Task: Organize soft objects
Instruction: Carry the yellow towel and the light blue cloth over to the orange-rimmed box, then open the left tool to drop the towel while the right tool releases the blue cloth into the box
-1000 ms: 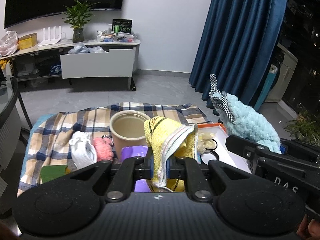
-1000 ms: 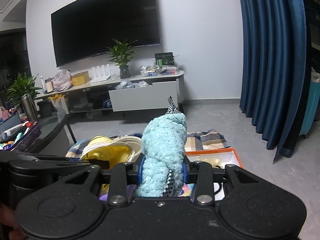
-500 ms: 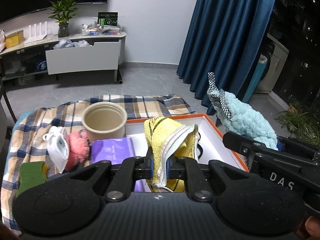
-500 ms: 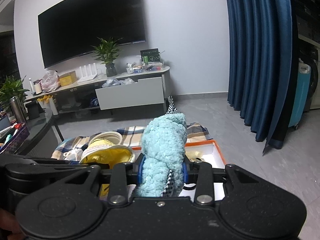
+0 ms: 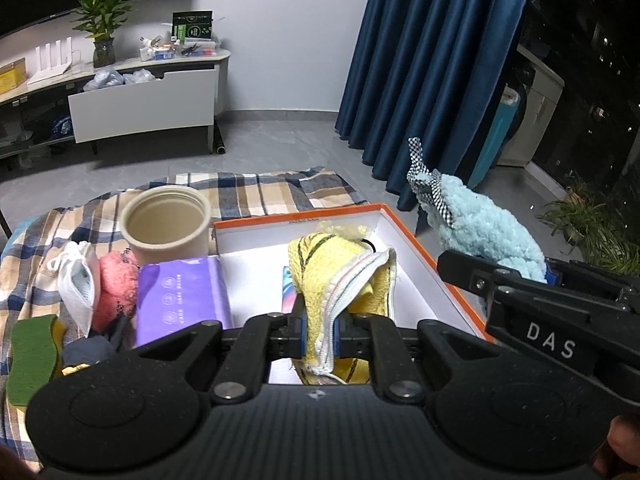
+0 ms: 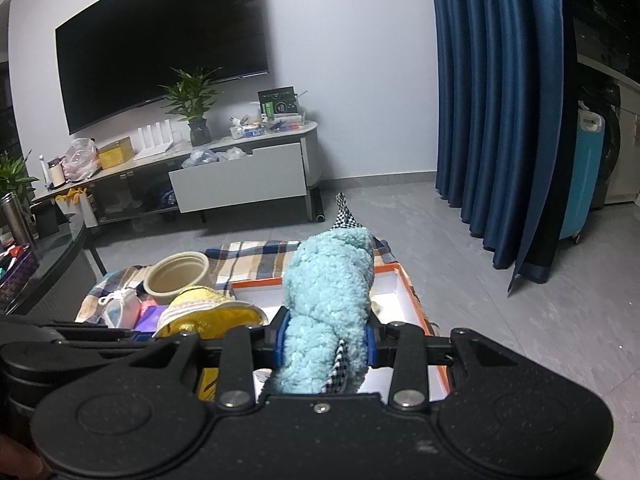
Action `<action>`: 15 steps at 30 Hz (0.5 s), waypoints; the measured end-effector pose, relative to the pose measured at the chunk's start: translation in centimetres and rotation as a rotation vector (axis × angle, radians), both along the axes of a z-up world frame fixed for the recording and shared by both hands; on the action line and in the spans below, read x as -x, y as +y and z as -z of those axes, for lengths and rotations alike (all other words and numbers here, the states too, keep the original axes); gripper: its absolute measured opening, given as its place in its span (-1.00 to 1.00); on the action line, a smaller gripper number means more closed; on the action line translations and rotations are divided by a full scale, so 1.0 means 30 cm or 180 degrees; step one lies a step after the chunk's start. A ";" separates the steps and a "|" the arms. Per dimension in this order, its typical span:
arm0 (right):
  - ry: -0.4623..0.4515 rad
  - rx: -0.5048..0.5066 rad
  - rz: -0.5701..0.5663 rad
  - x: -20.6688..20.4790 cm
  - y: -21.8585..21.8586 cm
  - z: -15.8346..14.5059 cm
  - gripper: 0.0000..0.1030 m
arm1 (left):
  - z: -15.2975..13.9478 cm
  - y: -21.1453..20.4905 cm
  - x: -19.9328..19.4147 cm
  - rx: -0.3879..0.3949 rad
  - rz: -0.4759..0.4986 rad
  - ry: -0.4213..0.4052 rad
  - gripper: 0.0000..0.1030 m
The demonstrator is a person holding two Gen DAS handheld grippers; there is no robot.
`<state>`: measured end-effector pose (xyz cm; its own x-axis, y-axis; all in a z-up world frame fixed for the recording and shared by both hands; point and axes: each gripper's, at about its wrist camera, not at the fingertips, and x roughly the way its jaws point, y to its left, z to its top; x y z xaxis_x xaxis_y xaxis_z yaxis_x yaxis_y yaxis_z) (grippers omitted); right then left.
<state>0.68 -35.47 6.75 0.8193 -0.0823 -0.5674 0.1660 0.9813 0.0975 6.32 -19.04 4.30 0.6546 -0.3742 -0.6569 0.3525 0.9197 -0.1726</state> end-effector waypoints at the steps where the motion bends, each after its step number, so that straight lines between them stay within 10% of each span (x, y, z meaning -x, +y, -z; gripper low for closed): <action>1: 0.0006 0.0001 0.0008 -0.001 -0.004 0.002 -0.15 | 0.004 -0.007 0.000 -0.0010 0.0010 0.0003 -0.73; 15: 0.0143 0.0002 0.0097 -0.026 -0.066 0.055 -0.11 | 0.045 -0.065 -0.016 -0.0073 0.0109 0.0107 -0.72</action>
